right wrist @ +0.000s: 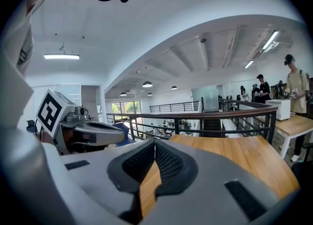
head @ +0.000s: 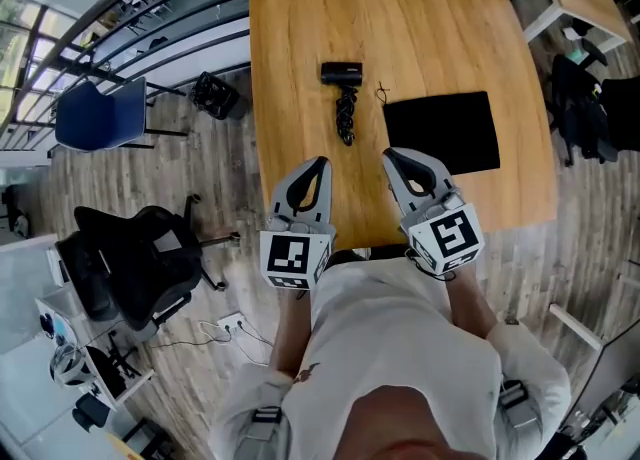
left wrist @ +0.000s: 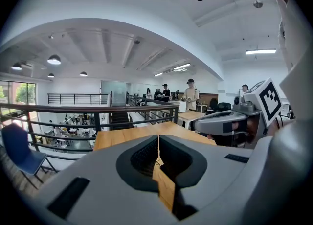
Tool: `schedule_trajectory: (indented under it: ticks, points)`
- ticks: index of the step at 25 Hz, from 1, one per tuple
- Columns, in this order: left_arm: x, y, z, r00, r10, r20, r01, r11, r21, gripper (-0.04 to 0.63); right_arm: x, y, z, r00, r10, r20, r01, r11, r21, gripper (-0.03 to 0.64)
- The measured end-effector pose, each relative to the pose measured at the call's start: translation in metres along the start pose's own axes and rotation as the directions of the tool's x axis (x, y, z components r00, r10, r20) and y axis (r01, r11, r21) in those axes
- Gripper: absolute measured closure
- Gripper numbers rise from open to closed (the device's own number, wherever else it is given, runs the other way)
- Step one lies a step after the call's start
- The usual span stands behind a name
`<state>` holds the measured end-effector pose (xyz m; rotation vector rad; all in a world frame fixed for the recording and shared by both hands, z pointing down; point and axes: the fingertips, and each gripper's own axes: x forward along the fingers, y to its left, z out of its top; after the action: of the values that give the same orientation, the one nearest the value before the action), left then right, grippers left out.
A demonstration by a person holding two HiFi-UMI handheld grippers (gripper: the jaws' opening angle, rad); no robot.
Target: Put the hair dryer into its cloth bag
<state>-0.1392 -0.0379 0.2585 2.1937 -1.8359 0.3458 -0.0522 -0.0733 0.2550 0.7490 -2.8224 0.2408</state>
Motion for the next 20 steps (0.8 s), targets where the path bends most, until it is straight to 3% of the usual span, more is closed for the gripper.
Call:
schedule_trajectory:
  ticks: [9, 20]
  points:
    - [0.026, 0.0, -0.001, 0.999, 0.026, -0.032, -0.026, 1.0, 0.011, 0.572, 0.013, -0.025, -0.007, 0.999, 0.033, -0.009, -0.033, 0.999, 0.037, 0.595]
    - [0.054, 0.002, -0.03, 0.997, -0.019, -0.081, 0.019, 1.0, 0.007, 0.572, 0.023, -0.045, -0.045, 0.998, -0.023, -0.066, 0.03, 0.993, 0.112, 0.595]
